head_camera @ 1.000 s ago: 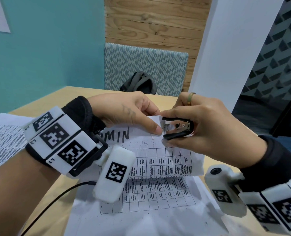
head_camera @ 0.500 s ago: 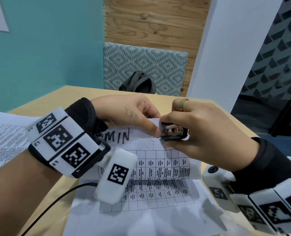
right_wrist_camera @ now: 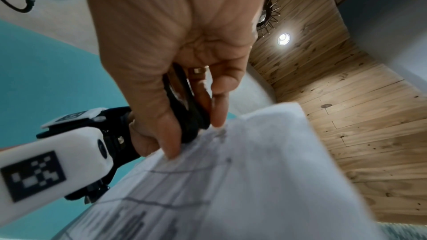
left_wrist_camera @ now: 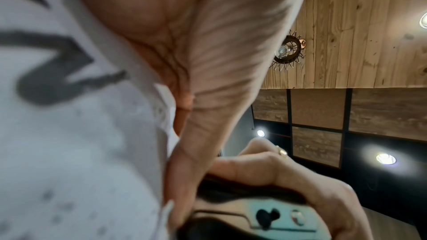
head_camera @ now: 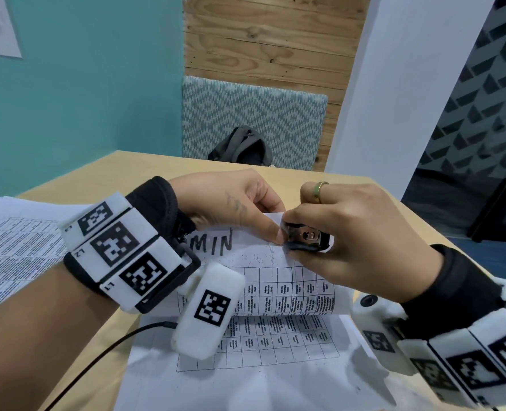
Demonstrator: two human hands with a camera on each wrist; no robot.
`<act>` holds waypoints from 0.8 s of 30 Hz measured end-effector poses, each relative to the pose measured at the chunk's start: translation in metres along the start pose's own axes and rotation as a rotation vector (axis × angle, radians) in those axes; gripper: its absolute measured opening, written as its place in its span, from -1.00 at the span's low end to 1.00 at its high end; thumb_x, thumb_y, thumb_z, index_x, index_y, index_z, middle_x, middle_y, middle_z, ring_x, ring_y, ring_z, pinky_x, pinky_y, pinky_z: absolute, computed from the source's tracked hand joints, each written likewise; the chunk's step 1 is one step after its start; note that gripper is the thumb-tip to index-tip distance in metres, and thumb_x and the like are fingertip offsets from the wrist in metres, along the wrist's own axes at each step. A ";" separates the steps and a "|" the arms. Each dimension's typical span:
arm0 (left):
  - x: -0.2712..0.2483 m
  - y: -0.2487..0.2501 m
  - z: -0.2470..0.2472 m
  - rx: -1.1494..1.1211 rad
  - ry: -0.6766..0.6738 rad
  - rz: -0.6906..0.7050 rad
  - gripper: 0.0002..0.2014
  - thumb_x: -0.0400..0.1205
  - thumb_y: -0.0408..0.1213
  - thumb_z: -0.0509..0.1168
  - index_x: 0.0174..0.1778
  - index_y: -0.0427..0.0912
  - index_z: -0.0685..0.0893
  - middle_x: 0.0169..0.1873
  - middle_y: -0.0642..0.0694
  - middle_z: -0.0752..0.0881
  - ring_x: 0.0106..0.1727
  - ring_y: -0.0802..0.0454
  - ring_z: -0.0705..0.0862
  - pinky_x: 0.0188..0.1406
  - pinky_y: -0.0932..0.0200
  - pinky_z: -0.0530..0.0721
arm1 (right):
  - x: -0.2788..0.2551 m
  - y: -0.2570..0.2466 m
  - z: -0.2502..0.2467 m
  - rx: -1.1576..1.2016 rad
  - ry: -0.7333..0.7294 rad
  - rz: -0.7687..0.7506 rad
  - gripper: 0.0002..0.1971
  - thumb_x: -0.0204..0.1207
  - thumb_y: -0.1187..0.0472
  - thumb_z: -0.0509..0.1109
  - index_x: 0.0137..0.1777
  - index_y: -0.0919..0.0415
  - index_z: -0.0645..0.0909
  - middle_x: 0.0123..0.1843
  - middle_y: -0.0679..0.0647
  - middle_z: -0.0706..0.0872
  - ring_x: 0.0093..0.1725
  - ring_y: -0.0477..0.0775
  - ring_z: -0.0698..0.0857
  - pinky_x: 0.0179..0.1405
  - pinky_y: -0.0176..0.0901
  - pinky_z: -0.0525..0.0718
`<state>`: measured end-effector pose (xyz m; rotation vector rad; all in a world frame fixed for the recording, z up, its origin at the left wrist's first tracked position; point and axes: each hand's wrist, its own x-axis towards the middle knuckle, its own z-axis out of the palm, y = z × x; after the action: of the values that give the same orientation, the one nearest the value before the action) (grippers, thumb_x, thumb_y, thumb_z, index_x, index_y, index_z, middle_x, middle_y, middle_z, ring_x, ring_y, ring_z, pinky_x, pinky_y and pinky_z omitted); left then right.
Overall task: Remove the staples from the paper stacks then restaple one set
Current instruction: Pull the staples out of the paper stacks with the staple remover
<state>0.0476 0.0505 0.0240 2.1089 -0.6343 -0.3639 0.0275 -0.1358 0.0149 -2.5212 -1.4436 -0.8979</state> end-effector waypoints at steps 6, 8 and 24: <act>0.001 -0.001 -0.001 -0.036 -0.037 0.010 -0.86 0.44 -0.35 0.47 -0.12 -0.30 0.75 -0.19 -0.21 0.77 -0.19 0.03 0.66 -0.03 0.12 0.62 | 0.001 0.004 0.001 0.140 0.030 0.055 -0.86 0.20 0.13 0.49 -0.29 0.18 0.74 -0.41 -0.04 0.49 -0.50 0.10 0.49 -0.58 -0.04 0.54; 0.001 -0.001 -0.002 -0.072 -0.047 0.021 -0.84 0.48 -0.38 0.44 -0.06 -0.35 0.72 -0.12 -0.26 0.75 -0.12 -0.01 0.66 0.08 0.10 0.61 | 0.001 0.007 0.000 0.202 0.042 0.088 -0.81 0.19 0.10 0.52 -0.23 0.16 0.76 -0.39 -0.07 0.52 -0.45 0.00 0.51 -0.50 -0.03 0.55; -0.007 0.007 -0.013 -0.074 0.128 0.060 -0.85 0.42 -0.20 0.36 -0.37 -0.21 0.62 -0.39 -0.13 0.59 -0.39 0.06 0.54 -0.36 0.29 0.50 | -0.003 0.035 -0.028 0.489 0.074 0.241 -0.72 0.08 0.10 0.62 -0.19 0.14 0.77 -0.33 -0.16 0.65 -0.29 -0.17 0.64 -0.25 -0.52 0.46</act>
<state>0.0459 0.0598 0.0374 2.0198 -0.5989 -0.2133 0.0428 -0.1675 0.0426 -2.2033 -1.1337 -0.5146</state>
